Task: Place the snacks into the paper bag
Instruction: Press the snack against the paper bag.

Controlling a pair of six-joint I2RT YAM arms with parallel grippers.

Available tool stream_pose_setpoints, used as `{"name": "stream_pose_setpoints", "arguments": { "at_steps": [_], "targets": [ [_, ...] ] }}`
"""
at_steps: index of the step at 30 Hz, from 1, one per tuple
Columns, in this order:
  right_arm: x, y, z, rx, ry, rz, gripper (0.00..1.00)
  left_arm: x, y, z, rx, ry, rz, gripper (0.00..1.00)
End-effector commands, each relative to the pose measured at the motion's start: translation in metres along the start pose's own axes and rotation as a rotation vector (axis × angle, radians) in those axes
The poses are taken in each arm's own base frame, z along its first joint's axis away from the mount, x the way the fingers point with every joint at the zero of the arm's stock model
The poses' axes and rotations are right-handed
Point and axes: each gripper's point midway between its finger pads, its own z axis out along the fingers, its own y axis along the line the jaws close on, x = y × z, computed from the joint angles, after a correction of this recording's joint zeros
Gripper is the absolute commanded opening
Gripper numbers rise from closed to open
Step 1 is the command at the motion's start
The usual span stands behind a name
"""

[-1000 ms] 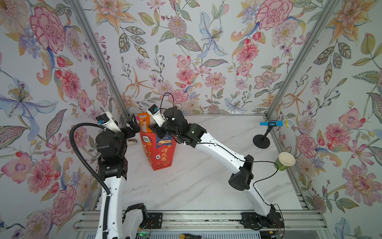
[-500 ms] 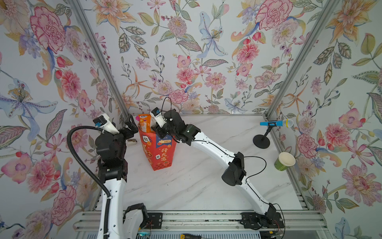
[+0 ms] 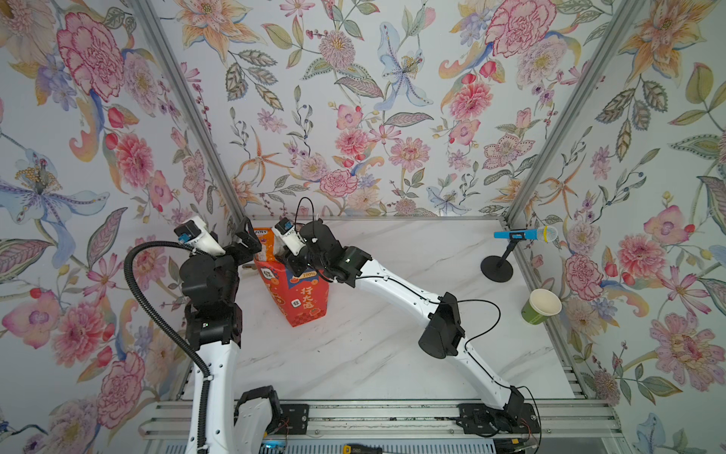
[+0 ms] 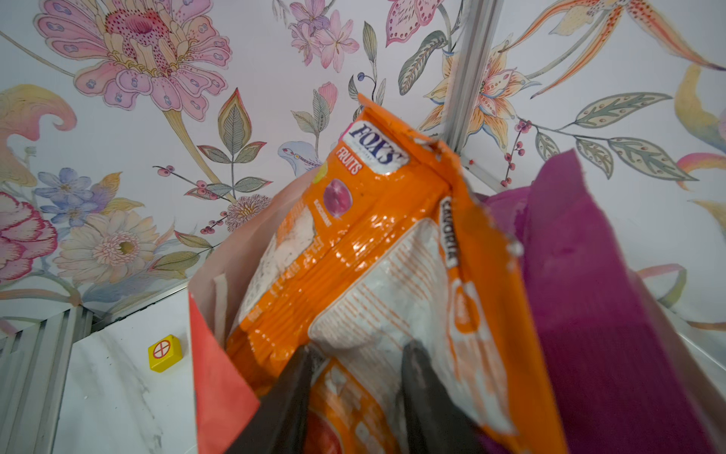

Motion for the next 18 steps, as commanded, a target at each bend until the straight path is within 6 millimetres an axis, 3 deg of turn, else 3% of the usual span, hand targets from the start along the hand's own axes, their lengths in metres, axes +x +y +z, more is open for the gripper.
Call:
{"name": "stream_pose_setpoints", "arguments": {
  "at_steps": [1, 7, 12, 18],
  "targets": [
    [0.031, 0.006, -0.010, -0.022, 0.151, 0.022, 0.49, -0.003, 0.007, -0.005, -0.023, -0.034, -0.001, 0.99],
    [-0.053, 0.006, -0.057, -0.013, -0.047, -0.028, 0.69, -0.002, 0.015, -0.011, -0.058, -0.065, 0.005, 0.99],
    [-0.099, 0.005, -0.094, 0.000, -0.158, -0.048, 1.00, 0.001, 0.024, -0.017, -0.091, -0.105, 0.005, 0.99],
    [-0.132, -0.012, -0.136, 0.092, -0.242, -0.088, 0.99, 0.007, 0.033, -0.021, -0.114, -0.141, 0.010, 0.99]
  ]
}}
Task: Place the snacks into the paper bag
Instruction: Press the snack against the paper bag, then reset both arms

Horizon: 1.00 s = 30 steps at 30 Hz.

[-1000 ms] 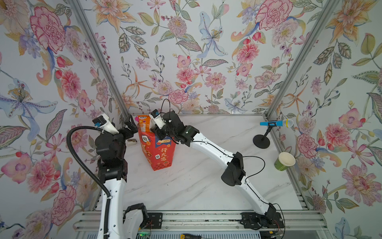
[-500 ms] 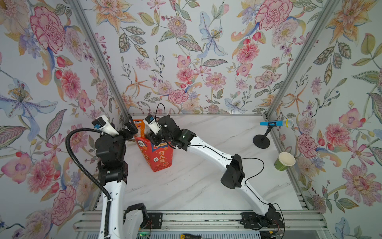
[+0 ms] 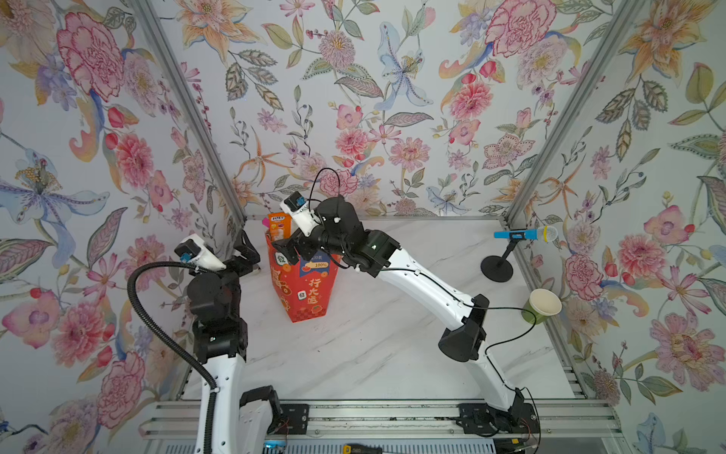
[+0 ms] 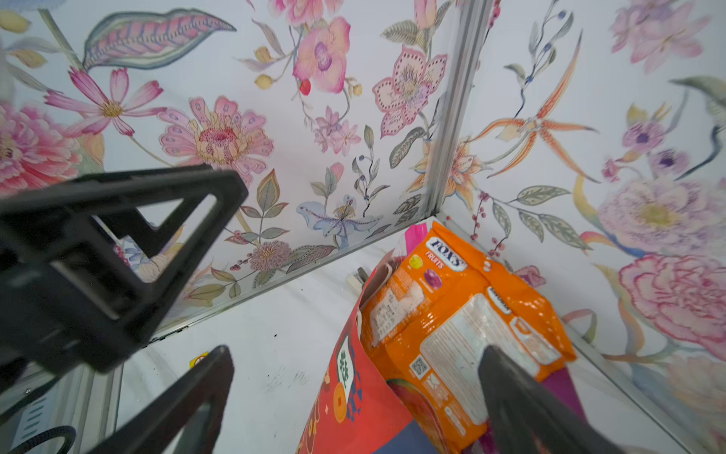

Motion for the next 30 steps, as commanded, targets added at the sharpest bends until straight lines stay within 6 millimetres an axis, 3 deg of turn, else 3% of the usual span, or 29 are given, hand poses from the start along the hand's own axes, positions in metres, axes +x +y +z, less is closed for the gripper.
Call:
{"name": "stream_pose_setpoints", "arguments": {
  "at_steps": [1, 6, 13, 20, 24, 30],
  "targets": [
    [-0.034, -0.022, -0.031, 0.083, -0.082, -0.034, 0.99, -0.011, 0.008, -0.002, -0.032, -0.068, 0.007, 0.99],
    [-0.015, -0.068, -0.053, 0.153, -0.029, 0.051, 0.99, -0.009, 0.010, -0.003, -0.036, -0.082, -0.011, 0.99],
    [0.021, -0.159, -0.117, 0.304, -0.078, 0.210, 0.99, -0.003, 0.019, -0.003, -0.077, -0.079, 0.013, 0.99],
    [0.093, -0.222, -0.145, 0.424, 0.028, 0.330, 0.99, 0.006, 0.032, -0.004, -0.133, -0.061, 0.042, 0.99],
    [0.130, -0.256, -0.183, 0.595, 0.071, 0.270, 0.99, 0.022, 0.046, -0.003, -0.180, -0.060, 0.076, 0.99],
    [0.198, -0.282, -0.253, 0.785, 0.140, 0.220, 0.99, 0.063, 0.058, -0.013, -0.246, -0.088, 0.155, 0.99]
  ]
}}
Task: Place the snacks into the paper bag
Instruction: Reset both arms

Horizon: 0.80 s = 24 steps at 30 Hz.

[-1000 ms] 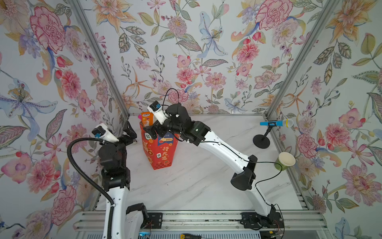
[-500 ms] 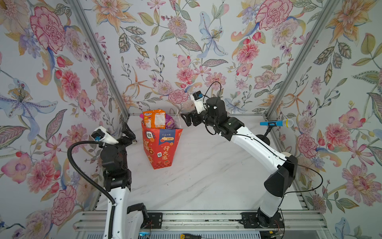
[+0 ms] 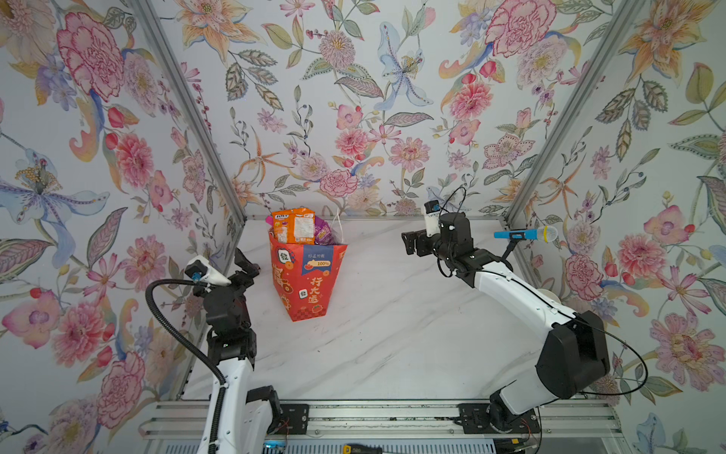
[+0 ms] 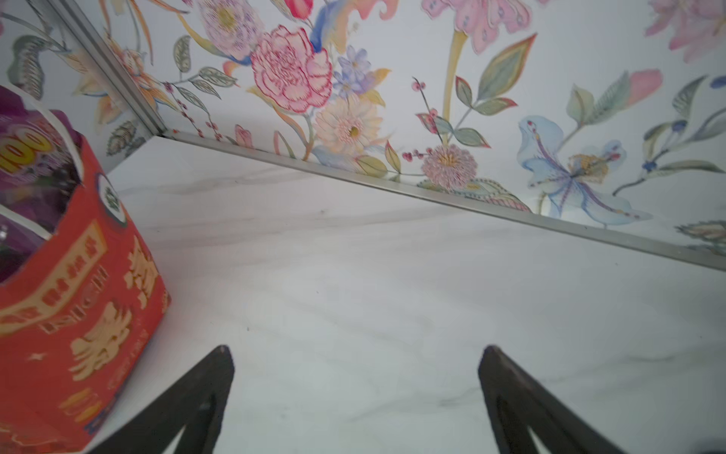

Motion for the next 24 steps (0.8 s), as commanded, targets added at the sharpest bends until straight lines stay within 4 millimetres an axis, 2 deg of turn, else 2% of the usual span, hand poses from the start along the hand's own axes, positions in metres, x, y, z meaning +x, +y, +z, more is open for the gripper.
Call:
{"name": "stream_pose_setpoints", "arguments": {
  "at_steps": [1, 4, 6, 11, 12, 16, 24],
  "targets": [
    [-0.002, -0.041, -0.022, 0.123, -0.092, -0.035, 0.99, 0.005, 0.003, -0.006, -0.060, -0.076, 0.105, 0.99],
    [0.022, -0.069, -0.037, 0.196, -0.110, -0.033, 0.99, 0.024, 0.006, -0.013, -0.096, -0.056, 0.210, 0.99],
    [0.040, -0.085, -0.043, 0.237, -0.099, -0.018, 0.99, 0.034, 0.015, -0.018, -0.122, -0.054, 0.221, 0.99],
    [0.072, -0.116, -0.052, 0.338, -0.104, -0.011, 0.99, 0.048, 0.027, -0.026, -0.142, -0.066, 0.231, 0.99],
    [0.079, -0.121, -0.053, 0.358, -0.103, -0.009, 0.99, 0.060, 0.031, -0.029, -0.142, -0.047, 0.237, 0.99],
    [0.090, -0.128, -0.054, 0.393, -0.112, -0.016, 0.99, 0.075, 0.033, -0.030, -0.120, -0.039, 0.238, 0.99],
    [0.110, -0.131, -0.042, 0.397, -0.125, -0.042, 0.99, 0.098, 0.045, -0.041, -0.118, -0.046, 0.253, 0.99]
  ]
}}
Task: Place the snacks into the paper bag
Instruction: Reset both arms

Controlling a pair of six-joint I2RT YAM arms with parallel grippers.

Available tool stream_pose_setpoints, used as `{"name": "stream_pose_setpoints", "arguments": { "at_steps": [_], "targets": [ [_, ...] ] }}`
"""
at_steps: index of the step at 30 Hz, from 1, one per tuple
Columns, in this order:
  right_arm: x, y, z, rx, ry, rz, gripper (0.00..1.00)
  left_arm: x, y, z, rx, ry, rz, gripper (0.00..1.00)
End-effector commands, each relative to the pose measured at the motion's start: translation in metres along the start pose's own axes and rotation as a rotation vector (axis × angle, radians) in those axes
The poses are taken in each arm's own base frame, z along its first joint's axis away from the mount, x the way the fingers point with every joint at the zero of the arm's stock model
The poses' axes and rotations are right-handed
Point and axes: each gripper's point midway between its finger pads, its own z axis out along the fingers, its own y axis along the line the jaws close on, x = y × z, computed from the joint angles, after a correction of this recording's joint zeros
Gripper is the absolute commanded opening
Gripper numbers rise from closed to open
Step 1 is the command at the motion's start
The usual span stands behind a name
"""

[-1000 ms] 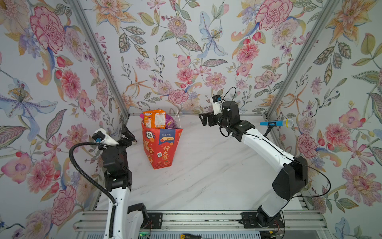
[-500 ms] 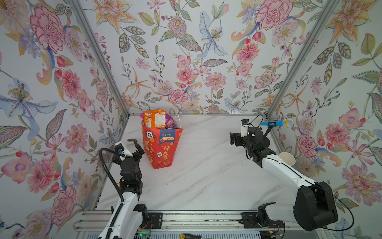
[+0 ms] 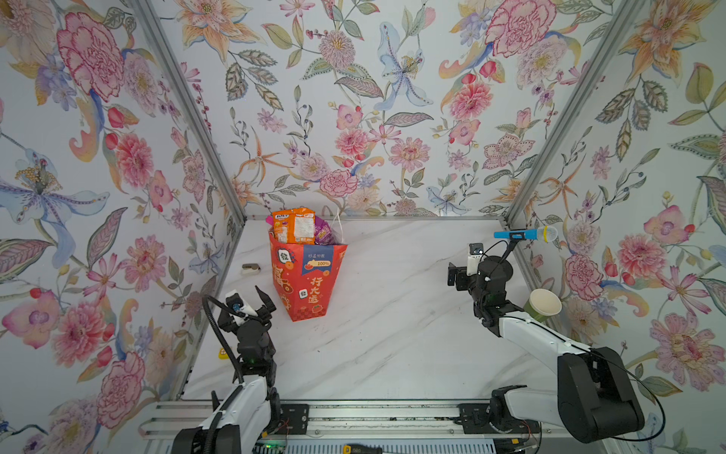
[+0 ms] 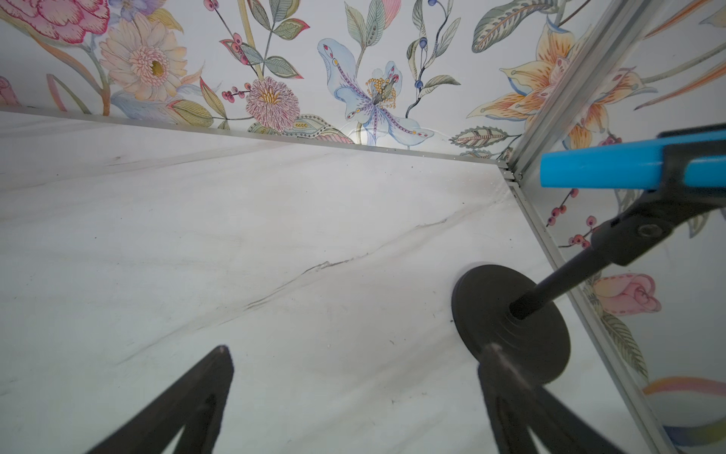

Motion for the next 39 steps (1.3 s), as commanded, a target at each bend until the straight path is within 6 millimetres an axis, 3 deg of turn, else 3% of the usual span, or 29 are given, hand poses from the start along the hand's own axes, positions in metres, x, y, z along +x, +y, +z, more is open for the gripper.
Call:
{"name": "stream_pose_setpoints", "arguments": {
  "at_steps": [1, 9, 14, 17, 25, 31, 36, 39],
  "targets": [
    [0.004, -0.006, 0.005, 0.038, -0.046, -0.014, 0.99, -0.013, 0.003, -0.004, -0.008, -0.082, -0.013, 1.00],
    [0.010, -0.005, 0.007, 0.041, -0.062, -0.026, 0.99, -0.002, -0.005, 0.003, 0.018, -0.056, 0.012, 0.99],
    [0.010, -0.005, 0.006, 0.039, -0.066, -0.033, 0.99, 0.013, 0.022, 0.018, -0.238, 0.076, -0.007, 0.99],
    [0.010, -0.004, 0.006, 0.037, -0.070, -0.037, 0.99, 0.010, 0.026, 0.017, -0.338, 0.084, 0.038, 0.99],
    [0.008, -0.006, 0.002, 0.044, -0.095, -0.051, 0.99, 0.009, 0.010, 0.015, -0.274, 0.057, 0.085, 0.99],
    [0.009, -0.008, 0.000, 0.052, -0.097, -0.054, 0.99, 0.008, 0.009, 0.015, -0.265, 0.050, 0.092, 0.99],
    [0.009, -0.011, -0.003, 0.066, -0.106, -0.051, 0.99, 0.016, 0.006, 0.021, -0.276, 0.093, 0.130, 0.99],
    [0.009, -0.012, -0.004, 0.068, -0.106, -0.051, 0.99, 0.008, 0.003, 0.026, -0.306, 0.082, 0.127, 0.99]
  ]
}}
